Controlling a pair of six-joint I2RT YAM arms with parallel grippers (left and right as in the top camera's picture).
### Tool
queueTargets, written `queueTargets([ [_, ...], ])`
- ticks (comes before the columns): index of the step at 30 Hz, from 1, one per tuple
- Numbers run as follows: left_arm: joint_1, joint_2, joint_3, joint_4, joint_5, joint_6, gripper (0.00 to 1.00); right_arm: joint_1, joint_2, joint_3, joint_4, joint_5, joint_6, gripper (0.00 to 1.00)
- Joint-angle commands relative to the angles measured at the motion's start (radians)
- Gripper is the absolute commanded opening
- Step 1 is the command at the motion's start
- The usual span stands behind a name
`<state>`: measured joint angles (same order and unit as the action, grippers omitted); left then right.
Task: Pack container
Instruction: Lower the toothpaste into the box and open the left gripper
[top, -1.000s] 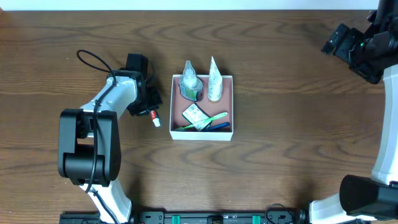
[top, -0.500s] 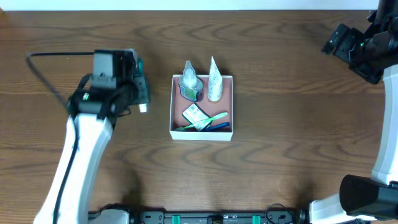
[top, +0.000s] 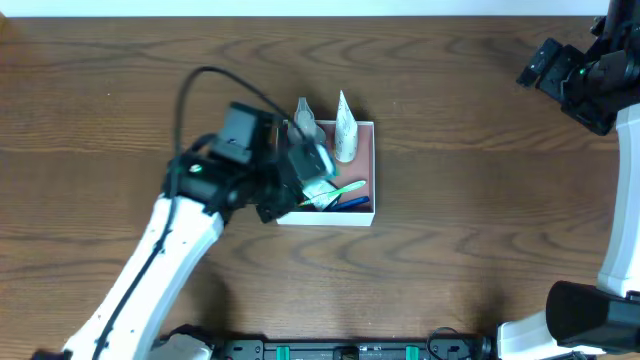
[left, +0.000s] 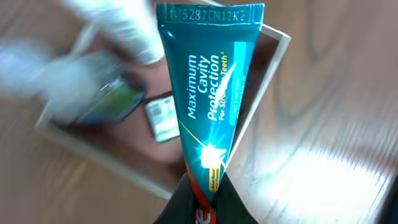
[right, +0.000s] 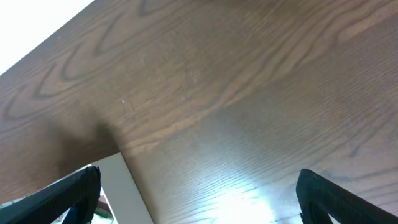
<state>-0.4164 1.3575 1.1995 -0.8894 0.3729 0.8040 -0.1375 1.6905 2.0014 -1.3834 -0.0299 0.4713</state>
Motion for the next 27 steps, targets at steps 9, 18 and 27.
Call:
queueTargets([
  [9, -0.118, 0.275, -0.005, 0.098, 0.031, 0.299, 0.14, -0.006, -0.002, -0.003, -0.001, -0.004, 0.014, 0.99],
  [18, -0.133, 0.336, -0.003, 0.159, 0.013, 0.269, 0.30, -0.006, -0.002, -0.003, -0.001, -0.004, 0.014, 0.99],
  [27, -0.128, 0.080, 0.023, 0.153, -0.073, -0.014, 0.98, -0.006, -0.002, -0.003, -0.001, -0.004, 0.014, 0.99],
])
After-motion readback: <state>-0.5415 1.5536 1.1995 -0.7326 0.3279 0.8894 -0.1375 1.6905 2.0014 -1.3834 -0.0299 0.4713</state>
